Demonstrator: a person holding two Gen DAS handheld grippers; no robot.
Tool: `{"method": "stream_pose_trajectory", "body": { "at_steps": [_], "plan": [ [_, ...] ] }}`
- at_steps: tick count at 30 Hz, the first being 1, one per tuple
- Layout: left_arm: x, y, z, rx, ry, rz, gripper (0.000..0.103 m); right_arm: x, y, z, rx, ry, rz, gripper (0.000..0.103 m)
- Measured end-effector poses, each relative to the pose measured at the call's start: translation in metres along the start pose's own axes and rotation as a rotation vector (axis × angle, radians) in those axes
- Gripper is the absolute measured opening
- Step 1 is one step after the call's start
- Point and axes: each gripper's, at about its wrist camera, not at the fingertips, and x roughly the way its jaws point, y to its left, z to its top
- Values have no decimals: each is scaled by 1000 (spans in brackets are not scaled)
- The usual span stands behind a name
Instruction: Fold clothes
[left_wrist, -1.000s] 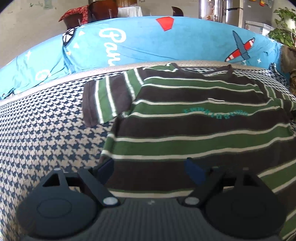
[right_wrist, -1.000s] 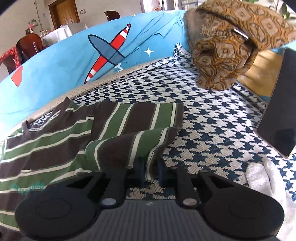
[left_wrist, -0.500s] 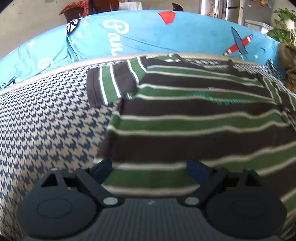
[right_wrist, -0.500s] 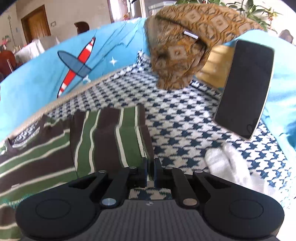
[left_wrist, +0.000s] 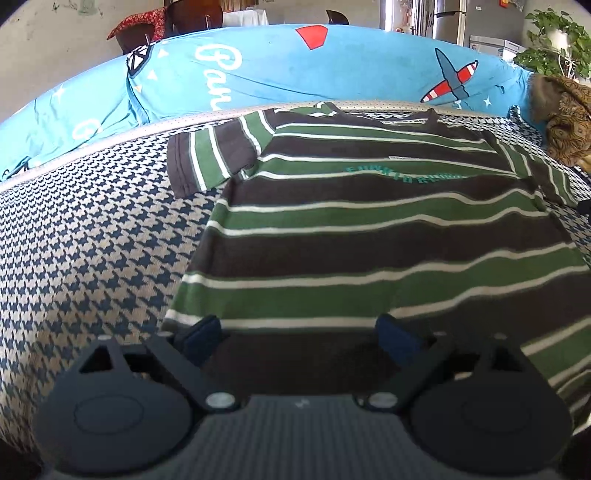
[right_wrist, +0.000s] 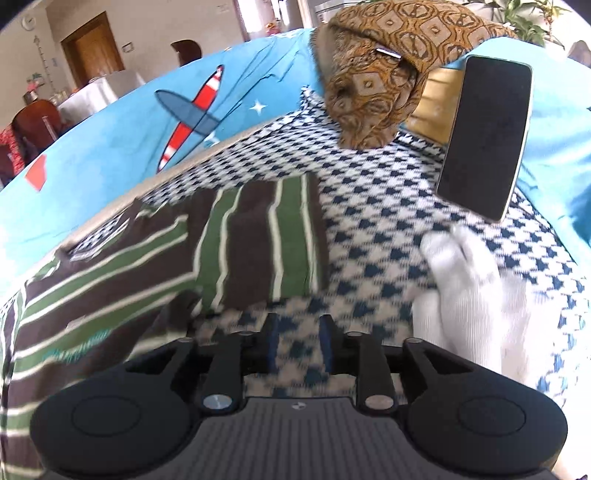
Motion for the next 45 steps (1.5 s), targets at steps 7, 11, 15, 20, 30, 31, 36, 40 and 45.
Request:
{"method": "stream_pose_trajectory", "body": {
  "at_steps": [7,11,15,20,30,31,36,40,45],
  "plan": [
    [-14,-9,-16,49,1,-39,97,-25,2,-41,-25,25,75,31],
    [-22,-14,-24,69,1,-54,97,-44,3,-65,-53,29,100,34],
    [-29,-18,-32,88,3,-68,97,-62,1,-86,-54,30,126,37],
    [-35,-25,-41,125,9,-74,98,-76,-3,-105,-41,48,139,38],
    [-46,-35,-58,182,26,-105,99,-89,3,-138,-92,120,137,45],
    [-47,-36,-59,188,28,-107,99,-89,4,-141,-101,130,133,46],
    [-50,-37,-63,197,35,-123,99,-86,4,-155,-99,222,103,48],
    [-52,-35,-64,182,41,-142,99,-90,-3,-160,-70,230,29,49],
    [-58,-29,-61,144,23,-185,99,-104,-21,-156,11,131,53,49]
  ]
}}
